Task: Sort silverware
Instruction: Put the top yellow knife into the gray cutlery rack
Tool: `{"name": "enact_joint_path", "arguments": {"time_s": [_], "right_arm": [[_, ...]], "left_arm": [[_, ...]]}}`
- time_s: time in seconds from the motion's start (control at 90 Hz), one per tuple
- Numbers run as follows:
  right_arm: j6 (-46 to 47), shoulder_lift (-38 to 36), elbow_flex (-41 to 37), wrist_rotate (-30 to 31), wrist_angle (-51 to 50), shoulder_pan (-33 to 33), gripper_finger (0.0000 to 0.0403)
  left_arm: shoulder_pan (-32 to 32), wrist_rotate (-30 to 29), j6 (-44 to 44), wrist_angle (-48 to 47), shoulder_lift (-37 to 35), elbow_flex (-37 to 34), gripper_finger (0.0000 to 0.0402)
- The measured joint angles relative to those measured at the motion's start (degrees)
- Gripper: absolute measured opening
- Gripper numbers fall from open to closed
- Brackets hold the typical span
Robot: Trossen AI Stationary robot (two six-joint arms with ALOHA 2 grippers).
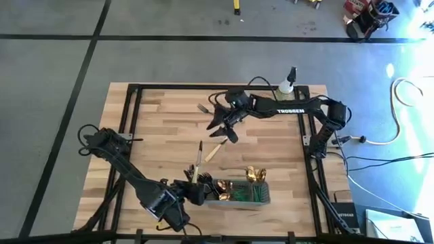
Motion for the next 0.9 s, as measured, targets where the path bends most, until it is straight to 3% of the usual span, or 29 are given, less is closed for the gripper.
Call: {"name": "enact_joint_path", "arguments": {"time_s": [0.111,0.156,0.289,0.578,0.9], "right_arm": [[5.6,0.1,-2.0,-14.2,10.2,0.9,0.0166],[7.7,-0.1,-2.0,-16.5,12.0,0.9,0.0166],[8.3,0.8,-3.9,-14.7,12.7,0.4,0.0166],[21.6,10.3,-3.9,-17.8,33.3,0.4,0.0166],[22.3,12.9,-1.6,-21.4,41.0,3.6,0.0166]], "left_arm": [[-0.1,0.0,-0.1,0.0,0.0,0.0,0.008],[-0.1,0.0,-0.1,0.0,0.0,0.0,0.008],[-0.1,0.0,0.1,0.0,0.0,0.0,0.008],[-0.2,0.0,0.0,0.4,0.0,0.0,0.008],[-0.1,0.0,0.0,1.0,0.0,0.0,0.008]]}}
